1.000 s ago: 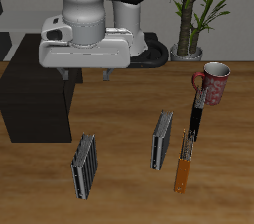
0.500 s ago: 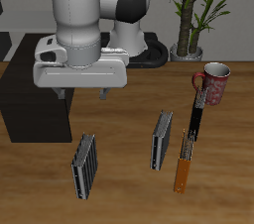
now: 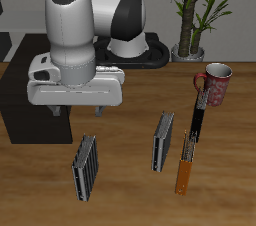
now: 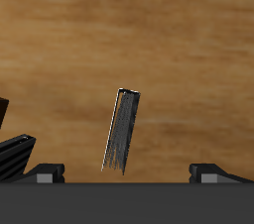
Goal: Place the right striped book upright on top of the shelf and place the red mug on top of the shelf
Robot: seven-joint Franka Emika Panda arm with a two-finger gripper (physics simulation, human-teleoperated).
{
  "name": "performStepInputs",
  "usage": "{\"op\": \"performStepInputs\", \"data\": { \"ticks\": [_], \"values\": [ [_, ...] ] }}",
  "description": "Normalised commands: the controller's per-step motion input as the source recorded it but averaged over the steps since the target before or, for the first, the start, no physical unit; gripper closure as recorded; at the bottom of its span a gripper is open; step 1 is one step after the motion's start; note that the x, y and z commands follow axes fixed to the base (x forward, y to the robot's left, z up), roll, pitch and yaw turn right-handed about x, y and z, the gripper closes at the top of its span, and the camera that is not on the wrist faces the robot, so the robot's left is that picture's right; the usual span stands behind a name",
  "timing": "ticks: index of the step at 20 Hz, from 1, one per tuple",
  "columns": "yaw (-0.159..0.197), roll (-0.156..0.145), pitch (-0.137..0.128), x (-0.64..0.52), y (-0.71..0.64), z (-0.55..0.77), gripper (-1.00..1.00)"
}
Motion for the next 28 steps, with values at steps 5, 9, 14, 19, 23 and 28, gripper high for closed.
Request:
{"op": "performStepInputs", "data": {
  "ticks": [5,9,14,19,23,28],
  "values": [
    [-0.045,-0.055,-0.002,0.09,-0.05,-0.36,-1.0],
    [-0.019,-0.002,0.009,0.09,0.06,-0.43,-1.0],
    [-0.032,-0.01,-0.013,0.03,0.05,-0.3,-1.0],
    [-0.043,-0.004,0.009,0.04,0.02,-0.33,-1.0],
    [-0.034,0.001,0.023,0.05,0.02,-0.21,-1.0],
    [-0.005,0.014,0.033,0.05,0.09,-0.23,-1.0]
  ]
}}
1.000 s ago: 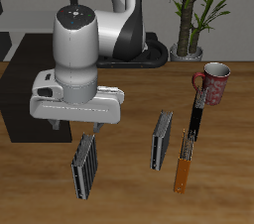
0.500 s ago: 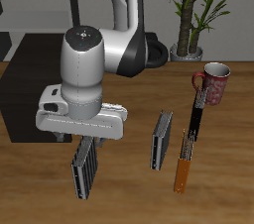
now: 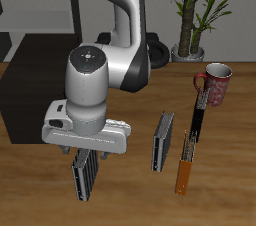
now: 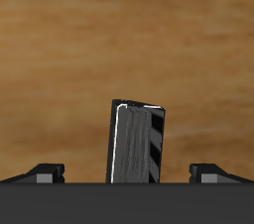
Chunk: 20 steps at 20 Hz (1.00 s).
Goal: Place the right striped book upright on top of the shelf and place the red mug on top of the shelf
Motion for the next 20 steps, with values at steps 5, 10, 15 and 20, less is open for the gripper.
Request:
{"op": "performStepInputs", "data": {
  "ticks": [5,10,15,20],
  "values": [
    [-0.004,0.002,0.025,0.02,-0.05,-0.19,1.0],
    [-0.018,0.002,0.005,-0.01,0.04,0.01,1.0],
    [-0.016,-0.003,-0.009,-0.06,0.0,0.16,1.0],
    [-0.021,0.011,-0.04,-0.14,0.11,0.43,1.0]
  ]
}}
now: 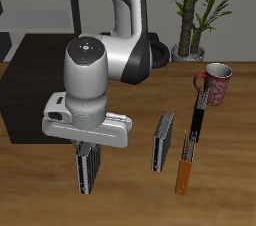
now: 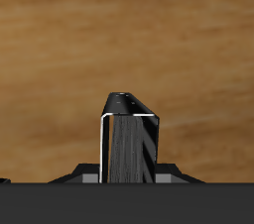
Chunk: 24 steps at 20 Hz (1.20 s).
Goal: Place the right striped book upright on top of the shelf and place the red mug on top of the shelf
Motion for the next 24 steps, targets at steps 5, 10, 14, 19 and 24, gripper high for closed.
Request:
{"op": "performStepInputs", "data": {
  "ticks": [5,10,14,19,24],
  "values": [
    [-0.051,0.004,-0.041,-0.43,0.19,0.89,1.0],
    [-0.019,0.013,-0.056,-0.38,0.11,0.64,1.0],
    [-0.09,0.007,-0.054,-0.72,0.0,0.78,1.0],
    [-0.066,0.037,-0.054,-0.64,0.03,0.48,1.0],
    [-0.051,0.048,-0.033,-0.58,0.07,0.29,1.0]
  ]
}}
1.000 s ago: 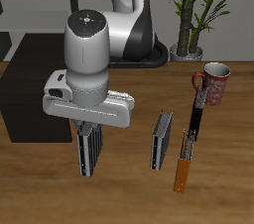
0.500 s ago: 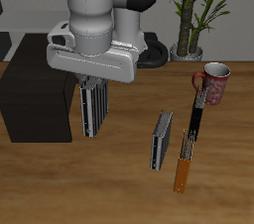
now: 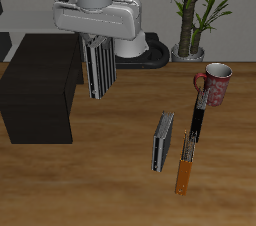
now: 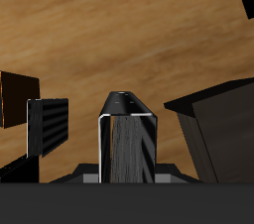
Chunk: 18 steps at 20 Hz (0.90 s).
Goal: Place the right striped book upright on top of the shelf and place the red mug on top of the shelf
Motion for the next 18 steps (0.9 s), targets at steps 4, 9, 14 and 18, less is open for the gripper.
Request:
{"op": "performStepInputs", "data": {
  "ticks": [4,9,14,18],
  "values": [
    [-0.076,0.015,-0.043,-0.75,-0.02,0.27,1.0],
    [-0.091,0.016,-0.011,-0.67,-0.17,0.2,1.0],
    [-0.123,-0.031,-0.034,-0.6,-0.39,0.28,1.0],
    [-0.082,-0.029,-0.017,-0.35,-0.28,0.18,1.0]
  ]
}}
